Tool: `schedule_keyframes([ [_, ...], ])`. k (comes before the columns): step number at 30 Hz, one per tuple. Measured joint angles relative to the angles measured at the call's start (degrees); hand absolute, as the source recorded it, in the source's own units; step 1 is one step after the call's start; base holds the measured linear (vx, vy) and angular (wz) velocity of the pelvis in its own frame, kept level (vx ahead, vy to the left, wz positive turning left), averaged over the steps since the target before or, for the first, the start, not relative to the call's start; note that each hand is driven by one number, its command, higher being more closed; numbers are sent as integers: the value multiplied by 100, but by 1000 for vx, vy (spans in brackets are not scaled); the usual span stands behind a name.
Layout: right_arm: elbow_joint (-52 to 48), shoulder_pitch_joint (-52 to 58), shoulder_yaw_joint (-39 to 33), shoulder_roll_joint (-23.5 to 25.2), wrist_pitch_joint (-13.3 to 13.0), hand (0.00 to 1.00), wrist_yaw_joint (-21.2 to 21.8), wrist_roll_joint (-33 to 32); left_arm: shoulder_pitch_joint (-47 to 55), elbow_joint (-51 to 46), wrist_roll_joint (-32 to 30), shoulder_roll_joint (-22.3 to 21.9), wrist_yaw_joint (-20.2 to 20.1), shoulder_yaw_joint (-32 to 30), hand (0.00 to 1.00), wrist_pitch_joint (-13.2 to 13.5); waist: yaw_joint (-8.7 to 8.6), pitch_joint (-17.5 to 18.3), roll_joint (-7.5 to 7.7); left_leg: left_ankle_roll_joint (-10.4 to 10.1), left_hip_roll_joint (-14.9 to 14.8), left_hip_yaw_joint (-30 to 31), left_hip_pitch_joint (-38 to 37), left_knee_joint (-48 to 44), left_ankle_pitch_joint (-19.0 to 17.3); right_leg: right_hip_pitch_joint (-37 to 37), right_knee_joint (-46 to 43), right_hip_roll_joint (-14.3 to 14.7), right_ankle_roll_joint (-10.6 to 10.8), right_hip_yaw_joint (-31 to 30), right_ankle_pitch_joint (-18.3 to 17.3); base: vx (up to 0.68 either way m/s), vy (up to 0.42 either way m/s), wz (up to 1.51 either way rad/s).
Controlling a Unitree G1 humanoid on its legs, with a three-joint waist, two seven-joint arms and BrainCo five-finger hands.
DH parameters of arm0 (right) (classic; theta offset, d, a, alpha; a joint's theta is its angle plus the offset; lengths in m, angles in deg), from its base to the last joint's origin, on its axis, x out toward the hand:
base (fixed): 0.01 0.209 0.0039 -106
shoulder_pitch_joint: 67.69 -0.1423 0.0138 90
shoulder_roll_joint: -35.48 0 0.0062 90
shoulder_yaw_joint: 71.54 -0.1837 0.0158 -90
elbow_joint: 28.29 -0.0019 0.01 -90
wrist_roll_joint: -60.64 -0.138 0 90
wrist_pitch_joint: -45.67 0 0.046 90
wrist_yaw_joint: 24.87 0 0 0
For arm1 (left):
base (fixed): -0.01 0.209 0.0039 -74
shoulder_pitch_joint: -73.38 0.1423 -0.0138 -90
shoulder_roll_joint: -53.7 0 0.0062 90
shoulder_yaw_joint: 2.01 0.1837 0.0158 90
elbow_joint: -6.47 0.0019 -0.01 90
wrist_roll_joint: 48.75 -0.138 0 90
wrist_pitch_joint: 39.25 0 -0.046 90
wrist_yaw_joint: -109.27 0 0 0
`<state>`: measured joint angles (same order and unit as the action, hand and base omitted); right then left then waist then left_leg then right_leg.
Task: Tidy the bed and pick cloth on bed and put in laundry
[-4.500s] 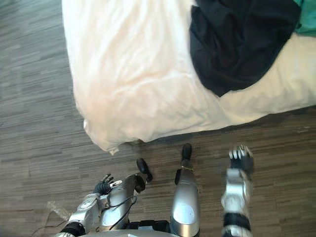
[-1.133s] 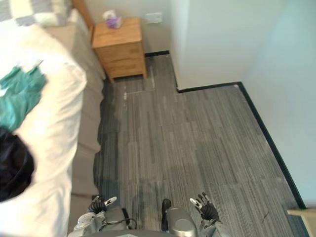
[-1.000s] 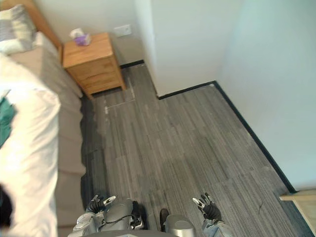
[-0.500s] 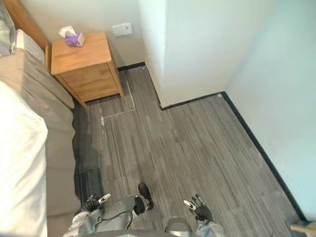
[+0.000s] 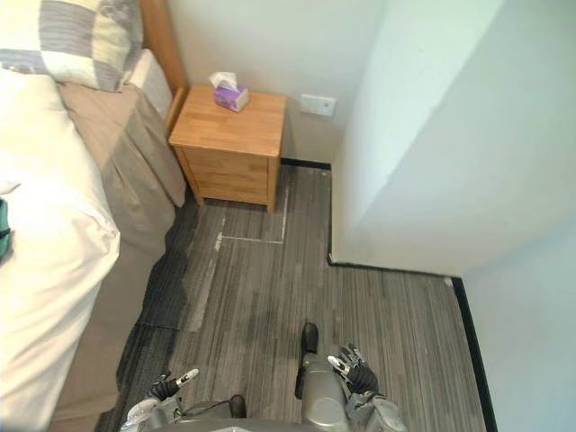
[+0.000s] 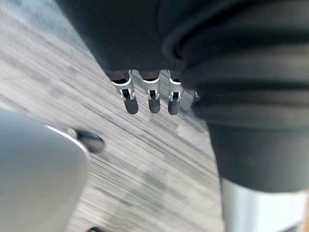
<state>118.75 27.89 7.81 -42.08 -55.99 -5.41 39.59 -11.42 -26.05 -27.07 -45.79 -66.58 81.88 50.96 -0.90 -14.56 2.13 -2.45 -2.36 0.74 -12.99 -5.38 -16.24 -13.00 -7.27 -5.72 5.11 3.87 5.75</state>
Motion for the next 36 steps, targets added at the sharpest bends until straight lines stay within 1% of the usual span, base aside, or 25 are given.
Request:
schedule_keyframes([
  [1,-2,0,-5,-47,1,0,-8,-40,4,1,-26,-63,-2,-10,0,-3,-3,32,-139,-87,-137,-1,-4,-59,-78,-15,-159,123,-120,50,-15,397,-428,65],
  [2,-53,-22,-1,-151,22,0,-19,-89,48,4,-40,-217,-2,-31,0,-7,41,55,-410,-194,-442,-29,-2,-90,-198,-103,-414,360,-331,226,-273,367,-345,28],
  [3,-125,-89,0,-205,107,0,-43,-129,42,6,-33,-325,1,-101,0,-6,51,56,-591,-270,-580,-46,16,-168,-151,-248,-737,459,-455,320,-552,359,-315,16],
  [5,-128,-103,-16,-226,264,0,-66,-126,33,1,-2,-340,8,-186,0,-17,43,38,-553,-374,-578,-123,320,-806,132,-218,-869,412,-571,411,-785,299,-293,26],
  [7,-110,-50,-83,-207,354,0,-68,-110,8,-15,151,-380,1,-263,0,10,12,-12,-501,-561,-733,-329,1106,-2535,422,172,-618,405,-665,532,-891,270,-308,48],
  [8,-95,-7,-78,-227,378,0,-68,-82,-19,-53,200,-394,-9,-344,0,23,32,-38,-548,-525,-999,-635,1591,-3645,370,612,-325,454,-698,672,-913,299,-247,53],
  [9,-84,50,-85,-231,364,0,-69,-35,-65,-53,200,-385,-6,-356,0,21,37,-86,-527,-454,-1103,-971,1833,-4052,301,1045,-54,443,-709,816,-920,204,-145,49],
  [11,-91,105,-85,-219,320,0,-69,-5,-67,-111,207,-385,-6,-338,0,21,72,-90,-509,-369,-1081,-1466,1981,-3823,257,1400,159,381,-738,956,-943,213,-116,29],
  [12,-94,110,-82,-213,311,0,-69,9,-53,-174,209,-386,-3,-304,0,20,80,-94,-514,-321,-915,-1830,2070,-3113,257,1581,281,326,-712,984,-988,239,-77,16],
  [13,-94,109,-79,-213,311,0,-69,16,-51,-182,212,-386,-5,-304,0,20,84,-93,-516,-312,-890,-1874,2099,-2973,266,1596,293,316,-706,987,-993,287,2,9],
  [14,-103,101,-80,-213,309,0,-69,123,-53,-207,227,-386,-5,-305,0,21,110,-96,-512,-275,-715,-2040,2199,-2219,351,1699,325,233,-657,1054,-1029,221,44,11],
  [16,-105,108,-100,-222,301,0,-69,231,-54,-222,246,-372,0,-315,0,35,136,-130,-470,-263,-517,-2246,2194,-1203,726,1940,330,73,-538,1219,-1133,313,104,37],
  [18,-103,167,-91,-249,217,0,-64,230,-44,-220,249,-375,4,-313,0,46,146,-130,-492,-316,-494,-2425,2135,-369,1228,2199,336,11,-334,1409,-1306,449,220,52],
  [19,-102,158,-56,-282,168,0,-55,229,-4,-217,249,-376,0,-320,0,45,173,-114,-559,-213,-573,-2627,2072,-65,1434,2352,309,31,-191,1493,-1441,421,245,41],
  [20,-92,155,-22,-326,146,0,-54,229,16,-217,246,-372,-3,-342,0,47,202,-111,-562,32,-605,-2748,2015,-88,1696,2409,283,16,-120,1511,-1530,416,261,40],
  [21,-89,132,69,-318,90,0,-42,226,52,-216,243,-342,-4,-443,0,50,220,-69,-466,479,-513,-3021,1975,-148,1810,2567,251,-135,26,1571,-1647,309,210,29],
  [24,-91,-104,258,-157,-12,0,16,222,70,-215,134,-101,-32,-504,0,-4,402,20,-37,696,-134,-3298,2101,-608,1222,2631,355,-622,247,1698,-1673,404,218,9],
  [26,-93,-173,261,-141,-4,0,5,222,67,-222,39,-103,-88,-540,0,-76,410,25,-17,901,96,-3167,2140,-875,1003,2782,230,-850,329,1925,-1633,434,190,60],
  [27,-92,-206,264,-139,9,0,-9,222,75,-216,-179,-98,-162,-531,0,-155,435,32,-31,942,252,-3088,2049,-855,877,2727,-276,-1034,501,1967,-1627,419,192,85],
  [28,-92,-223,263,-128,13,0,-10,222,88,-211,-275,-101,-176,-531,0,-203,439,27,-30,930,332,-2985,1962,-805,839,2647,-686,-1145,524,1957,-1642,379,191,87],
  [30,-94,-301,279,-89,13,0,-73,210,150,-192,-702,-68,-276,-495,0,-231,428,12,-54,992,575,-2373,1500,-443,780,1858,-3123,-1468,556,1601,-1599,406,166,110],
  [32,-100,-308,322,-102,0,0,-108,132,251,-189,-818,-29,-377,-399,0,-212,378,9,-58,970,598,-1930,1154,-260,752,1400,-4097,-1425,399,1508,-1943,345,20,124],
  [33,-120,-318,399,-111,-18,0,-113,-19,343,-201,-928,23,-385,-305,0,-202,382,-23,-113,928,588,-1712,928,-145,732,1119,-4215,-1404,294,1530,-2103,319,-43,106],
  [35,-221,-330,467,-109,-70,0,-98,-129,394,-211,-994,86,-384,-135,0,-206,363,-33,-116,845,496,-1409,677,-57,689,751,-3774,-1254,261,1434,-2270,291,-104,91],
  [36,-327,-335,513,-107,-108,0,-79,-216,366,-243,-985,107,-393,-30,0,-211,354,-50,-158,734,379,-1180,643,-50,657,529,-3134,-987,276,1251,-2259,246,-145,96],
])
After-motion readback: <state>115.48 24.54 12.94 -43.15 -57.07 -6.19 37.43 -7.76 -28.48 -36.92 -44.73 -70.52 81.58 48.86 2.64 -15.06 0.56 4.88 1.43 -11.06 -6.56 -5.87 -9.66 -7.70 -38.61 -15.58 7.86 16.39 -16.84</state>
